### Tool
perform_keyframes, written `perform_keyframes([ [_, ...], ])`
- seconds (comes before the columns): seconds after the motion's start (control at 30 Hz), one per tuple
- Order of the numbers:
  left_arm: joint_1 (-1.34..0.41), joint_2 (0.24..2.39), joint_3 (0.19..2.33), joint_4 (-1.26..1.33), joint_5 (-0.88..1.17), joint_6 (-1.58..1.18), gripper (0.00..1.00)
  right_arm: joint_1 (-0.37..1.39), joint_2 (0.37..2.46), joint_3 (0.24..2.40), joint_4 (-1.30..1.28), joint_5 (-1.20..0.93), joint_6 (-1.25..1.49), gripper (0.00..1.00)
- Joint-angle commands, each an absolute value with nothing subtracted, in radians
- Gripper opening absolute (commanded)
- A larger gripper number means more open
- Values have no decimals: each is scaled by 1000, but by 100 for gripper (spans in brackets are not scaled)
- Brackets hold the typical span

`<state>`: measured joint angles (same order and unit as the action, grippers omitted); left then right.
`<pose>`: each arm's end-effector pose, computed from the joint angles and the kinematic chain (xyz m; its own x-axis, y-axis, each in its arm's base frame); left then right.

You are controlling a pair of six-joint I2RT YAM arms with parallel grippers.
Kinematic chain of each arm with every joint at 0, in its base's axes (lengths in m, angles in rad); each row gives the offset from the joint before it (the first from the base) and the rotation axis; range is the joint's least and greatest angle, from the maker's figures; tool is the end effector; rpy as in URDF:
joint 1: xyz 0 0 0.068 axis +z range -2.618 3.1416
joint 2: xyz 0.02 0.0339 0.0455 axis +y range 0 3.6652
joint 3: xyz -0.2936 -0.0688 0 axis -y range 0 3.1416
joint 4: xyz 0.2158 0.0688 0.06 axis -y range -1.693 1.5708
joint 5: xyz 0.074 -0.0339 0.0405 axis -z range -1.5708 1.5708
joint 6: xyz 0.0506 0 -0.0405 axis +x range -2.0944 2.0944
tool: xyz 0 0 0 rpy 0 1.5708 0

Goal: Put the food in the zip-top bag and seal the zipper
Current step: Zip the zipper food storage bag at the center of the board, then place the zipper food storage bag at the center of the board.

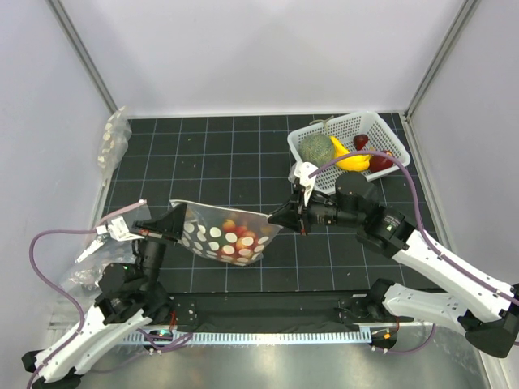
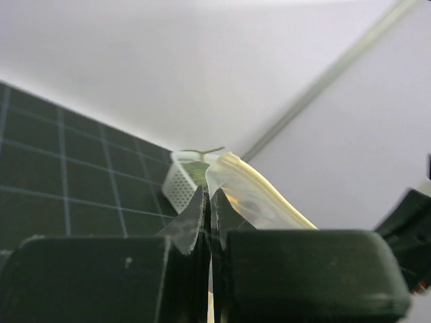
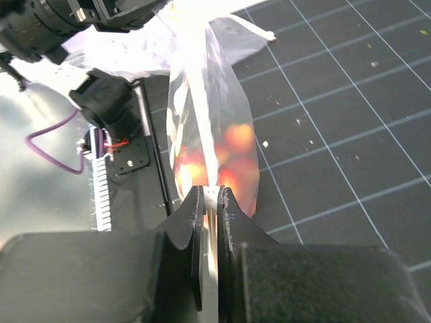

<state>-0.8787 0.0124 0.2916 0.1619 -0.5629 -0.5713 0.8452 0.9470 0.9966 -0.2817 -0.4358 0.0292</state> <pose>0.0354 -0.0004 0.2842 0.0436 -0.7692 -0.6375 0.4360 0.5888 -0.6806 0.1020 0.1471 0.3949 -0.1803 -0.1634 -0.9699 -0.9459 0.2991 0.1255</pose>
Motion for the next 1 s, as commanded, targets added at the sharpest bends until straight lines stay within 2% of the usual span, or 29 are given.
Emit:
perform_keyframes([
  [0.0,-865,-22,314,103,-945,-638,0,841,904,1009,-345,-353,32,1],
  [0.33,-865,-43,290,141,-966,-632,0,839,861,1017,-408,-267,31,1],
  [0.4,-865,-37,281,166,-951,-626,0,841,854,1008,-385,-268,35,10],
  [0.43,-865,-25,276,184,-928,-617,0,841,856,1002,-373,-273,37,32],
  [0.47,-865,-25,276,184,-928,-606,0,841,856,1002,-373,-275,40,43],
  [0.5,-865,-15,276,213,-895,-597,0,841,862,1002,-364,-273,43,50],
  [0.6,-865,64,287,257,-841,-574,0,841,862,996,-330,-221,67,63],
  [0.97,-865,500,403,402,-416,-509,0,841,799,871,-149,-126,92,69],
])
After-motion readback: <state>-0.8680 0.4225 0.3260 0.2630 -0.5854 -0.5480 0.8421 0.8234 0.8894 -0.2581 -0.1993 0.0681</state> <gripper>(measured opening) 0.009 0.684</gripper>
